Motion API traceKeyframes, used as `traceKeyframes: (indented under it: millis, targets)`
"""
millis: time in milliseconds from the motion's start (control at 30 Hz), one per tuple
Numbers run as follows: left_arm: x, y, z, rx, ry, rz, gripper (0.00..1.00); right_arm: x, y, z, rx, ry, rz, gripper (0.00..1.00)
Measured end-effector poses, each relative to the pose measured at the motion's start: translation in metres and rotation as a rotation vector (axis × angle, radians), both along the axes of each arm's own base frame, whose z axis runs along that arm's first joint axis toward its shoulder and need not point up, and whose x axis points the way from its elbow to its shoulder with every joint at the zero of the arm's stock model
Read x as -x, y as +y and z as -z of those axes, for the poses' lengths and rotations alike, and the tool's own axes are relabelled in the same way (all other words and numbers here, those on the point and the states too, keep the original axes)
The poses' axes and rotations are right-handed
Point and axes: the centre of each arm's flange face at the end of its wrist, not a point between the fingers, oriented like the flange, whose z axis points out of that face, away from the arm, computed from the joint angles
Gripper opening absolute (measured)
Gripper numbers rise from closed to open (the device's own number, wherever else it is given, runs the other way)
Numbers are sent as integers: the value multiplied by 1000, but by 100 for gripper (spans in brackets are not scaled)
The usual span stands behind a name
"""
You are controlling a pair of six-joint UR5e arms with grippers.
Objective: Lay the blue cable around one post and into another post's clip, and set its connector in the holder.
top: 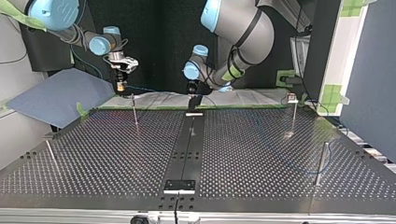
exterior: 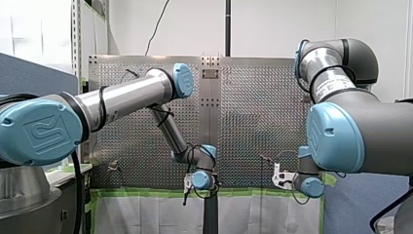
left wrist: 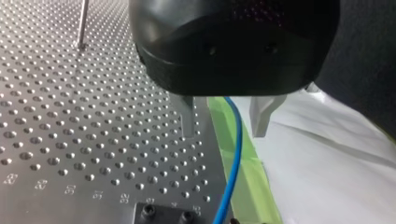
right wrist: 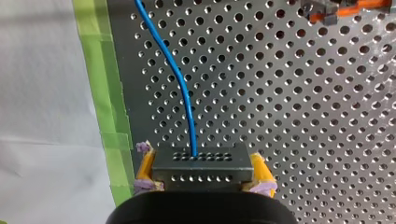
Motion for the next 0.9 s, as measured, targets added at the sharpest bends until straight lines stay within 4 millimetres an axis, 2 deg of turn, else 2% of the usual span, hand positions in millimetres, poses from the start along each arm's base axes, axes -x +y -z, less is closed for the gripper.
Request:
traceKeyframes:
  millis: [300, 333, 367, 400, 467, 567, 900]
  targets:
    - [0, -3, 0, 12, 8, 37, 56, 2, 0, 1, -3, 2, 2, 0]
    - [0, -3, 0, 13, 8, 39, 46, 2, 0, 1, -3, 2, 3, 0]
    - [0, -3, 0, 14, 9, 42, 41, 2, 0, 1, -3, 3, 3, 0]
    - [0, -3, 0, 15, 10, 45, 41, 2, 0, 1, -4, 3, 3, 0]
    - [0, -3, 0, 19, 12, 56, 29, 2, 0, 1, -4, 3, 3, 0]
    - [-1, -4, 0, 25, 15, 69, 24, 2, 0, 1, -3, 3, 3, 0]
    - [-2, -4, 0, 37, 23, 96, 21, 3, -1, 0, -1, 4, 5, 0]
